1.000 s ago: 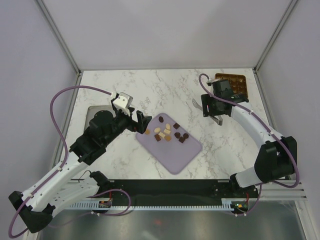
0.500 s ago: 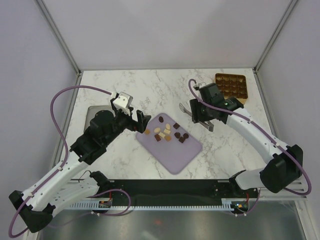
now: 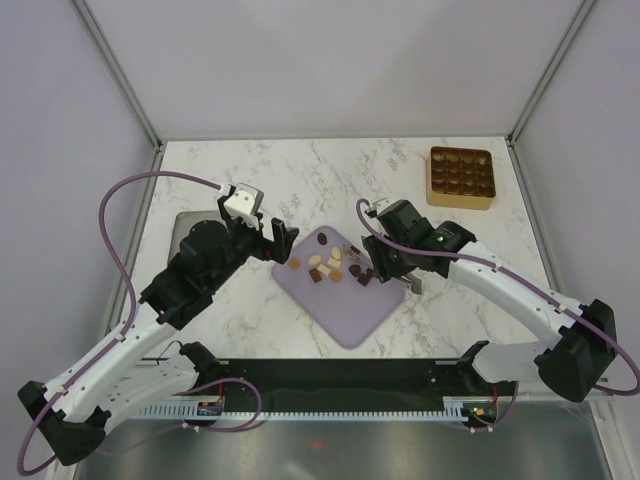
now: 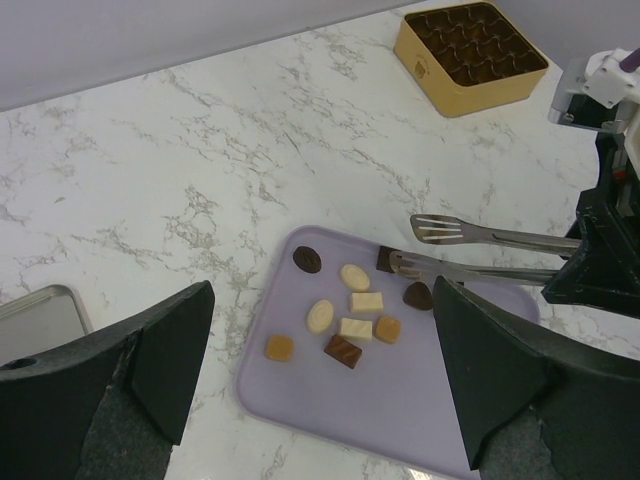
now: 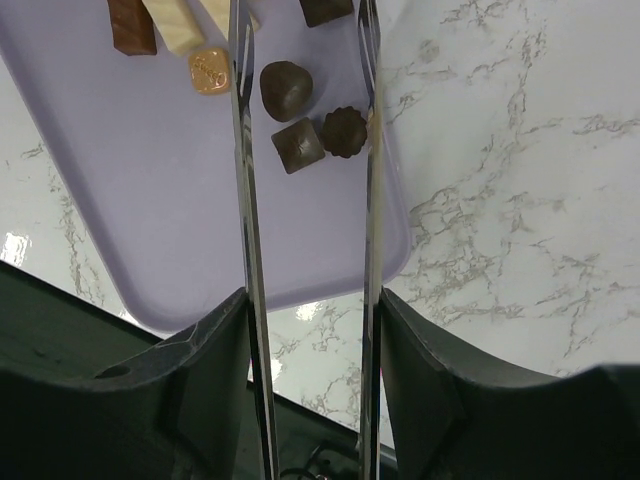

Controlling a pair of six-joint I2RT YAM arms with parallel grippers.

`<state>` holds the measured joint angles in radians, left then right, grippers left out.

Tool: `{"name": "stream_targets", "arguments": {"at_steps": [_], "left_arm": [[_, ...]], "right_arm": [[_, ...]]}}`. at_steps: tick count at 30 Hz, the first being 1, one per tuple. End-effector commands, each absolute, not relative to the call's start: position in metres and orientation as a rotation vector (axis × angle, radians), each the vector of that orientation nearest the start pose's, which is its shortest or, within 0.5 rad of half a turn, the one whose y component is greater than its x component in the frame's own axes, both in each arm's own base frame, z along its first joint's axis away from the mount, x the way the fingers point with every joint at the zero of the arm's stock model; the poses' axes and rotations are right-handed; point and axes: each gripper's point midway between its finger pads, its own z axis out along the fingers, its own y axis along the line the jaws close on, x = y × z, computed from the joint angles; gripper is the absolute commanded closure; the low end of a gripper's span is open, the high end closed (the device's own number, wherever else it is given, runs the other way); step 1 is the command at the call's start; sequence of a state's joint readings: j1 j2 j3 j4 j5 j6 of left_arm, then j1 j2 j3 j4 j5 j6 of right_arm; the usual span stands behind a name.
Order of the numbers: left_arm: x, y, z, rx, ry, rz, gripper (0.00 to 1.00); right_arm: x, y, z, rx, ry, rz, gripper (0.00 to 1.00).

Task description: Pack the chocolate

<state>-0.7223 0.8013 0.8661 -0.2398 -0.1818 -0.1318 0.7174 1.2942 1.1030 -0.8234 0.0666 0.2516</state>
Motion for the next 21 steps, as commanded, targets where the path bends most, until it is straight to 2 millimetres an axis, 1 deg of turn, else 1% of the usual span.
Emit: {"name": "stream_targets", "arguments": {"at_steps": [1, 5, 11, 15, 21], "left_arm": [[0.256, -0.182, 0.303, 0.386, 1.692, -0.417, 0.03], [0.256, -0.182, 0.303, 0.388, 1.691, -0.416, 0.03], [0.256, -0.183, 0.302, 0.391, 1.694, -0.418, 0.03], [0.256, -0.183, 0.301, 0.393, 1.697, -0.418, 0.03], [0.256, -0.184, 0.301, 0.395, 1.697, -0.419, 0.03]], "right_arm": [[0.223, 0.191, 0.156, -0.549, 2.508, 0.274, 0.42], [0.213, 0.194, 0.152, -0.604, 2.517, 0.313, 0.44], [0.205, 0.196, 0.144, -0.651, 2.535, 0.333, 0.44], [0.203, 0.196, 0.141, -0.674, 2.539, 0.323, 0.44], [0.201, 0.196, 0.126, -0.705, 2.567, 0.299, 0.44]]}}
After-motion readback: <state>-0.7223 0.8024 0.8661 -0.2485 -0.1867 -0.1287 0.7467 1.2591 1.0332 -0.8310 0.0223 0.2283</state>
